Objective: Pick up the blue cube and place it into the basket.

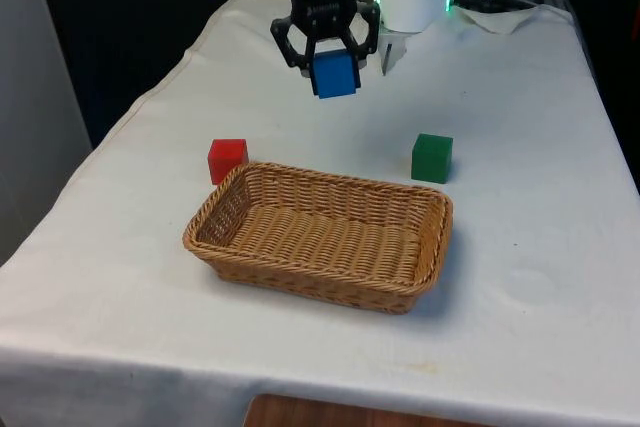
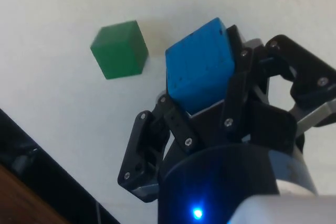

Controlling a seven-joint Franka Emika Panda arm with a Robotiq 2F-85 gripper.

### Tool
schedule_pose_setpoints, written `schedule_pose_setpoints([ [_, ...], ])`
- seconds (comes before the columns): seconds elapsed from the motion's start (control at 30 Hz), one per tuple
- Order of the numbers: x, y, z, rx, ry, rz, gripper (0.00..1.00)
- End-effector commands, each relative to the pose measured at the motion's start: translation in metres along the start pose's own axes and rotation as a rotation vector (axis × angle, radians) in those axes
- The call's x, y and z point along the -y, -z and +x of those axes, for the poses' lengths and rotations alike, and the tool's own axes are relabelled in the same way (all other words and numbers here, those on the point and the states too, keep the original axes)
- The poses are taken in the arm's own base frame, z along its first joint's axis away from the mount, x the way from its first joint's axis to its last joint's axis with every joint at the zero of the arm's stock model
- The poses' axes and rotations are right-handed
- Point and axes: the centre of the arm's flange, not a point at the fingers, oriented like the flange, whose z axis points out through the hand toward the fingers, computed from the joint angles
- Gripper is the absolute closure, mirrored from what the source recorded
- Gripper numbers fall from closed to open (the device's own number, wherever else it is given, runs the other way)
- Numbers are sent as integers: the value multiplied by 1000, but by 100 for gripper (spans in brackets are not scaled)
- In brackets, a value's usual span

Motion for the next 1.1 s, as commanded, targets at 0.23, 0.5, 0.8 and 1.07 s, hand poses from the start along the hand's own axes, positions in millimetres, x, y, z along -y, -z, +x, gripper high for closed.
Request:
schedule_pose_setpoints([
  [0.23, -1, 6, 18, -31, 12, 11, 99],
  [0.5, -6, 9, 34, -62, 28, 1, 99],
  [0.8, -6, 8, 49, -119, 60, -8, 99],
  [1.07, -7, 4, 70, -141, 72, -25, 99],
])
